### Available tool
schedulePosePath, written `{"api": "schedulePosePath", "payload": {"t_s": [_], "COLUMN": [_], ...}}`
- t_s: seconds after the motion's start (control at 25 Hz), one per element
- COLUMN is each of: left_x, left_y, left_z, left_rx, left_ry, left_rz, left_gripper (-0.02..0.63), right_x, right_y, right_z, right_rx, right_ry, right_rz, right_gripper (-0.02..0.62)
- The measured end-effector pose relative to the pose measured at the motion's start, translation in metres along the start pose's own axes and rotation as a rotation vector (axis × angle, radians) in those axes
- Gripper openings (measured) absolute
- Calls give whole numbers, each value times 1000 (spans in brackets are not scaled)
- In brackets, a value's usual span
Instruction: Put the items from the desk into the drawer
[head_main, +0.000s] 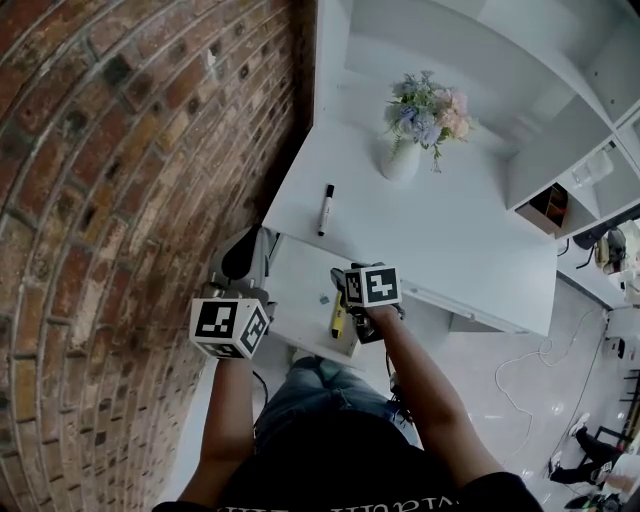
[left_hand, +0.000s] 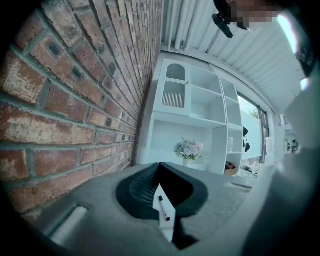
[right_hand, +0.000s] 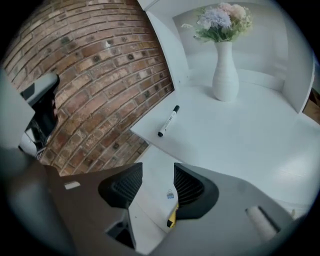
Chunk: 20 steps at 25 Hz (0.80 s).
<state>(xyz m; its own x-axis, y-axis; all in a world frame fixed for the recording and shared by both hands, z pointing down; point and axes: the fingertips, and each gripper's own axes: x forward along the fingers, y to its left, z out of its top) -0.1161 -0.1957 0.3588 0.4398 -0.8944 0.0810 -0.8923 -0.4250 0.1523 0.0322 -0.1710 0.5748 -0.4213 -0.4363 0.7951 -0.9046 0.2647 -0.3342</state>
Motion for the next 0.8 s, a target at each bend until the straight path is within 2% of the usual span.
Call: {"api": "schedulePosePath", "payload": {"t_s": [0.2,0.4,0.6,0.8], "left_x": [0,2,1,0], "left_y": [6,18,31,40], "left_z": [-5,-6,-15,-28], "left_rx": [-3,3,-6,-13], "left_ry": [16,23,43,70], "left_rz": [4,17,36,44], "left_gripper": [2,2,2,2], "right_x": [5,26,62,89], "right_y": [7,-7,-24,-37], "right_z": [45,88,106,119], "right_rx": [47,75,138,129], "right_ry": [-93,-155,-114,-34], "right_rz": [26,-17,-71,-147], "right_gripper": [204,195,183,179]}}
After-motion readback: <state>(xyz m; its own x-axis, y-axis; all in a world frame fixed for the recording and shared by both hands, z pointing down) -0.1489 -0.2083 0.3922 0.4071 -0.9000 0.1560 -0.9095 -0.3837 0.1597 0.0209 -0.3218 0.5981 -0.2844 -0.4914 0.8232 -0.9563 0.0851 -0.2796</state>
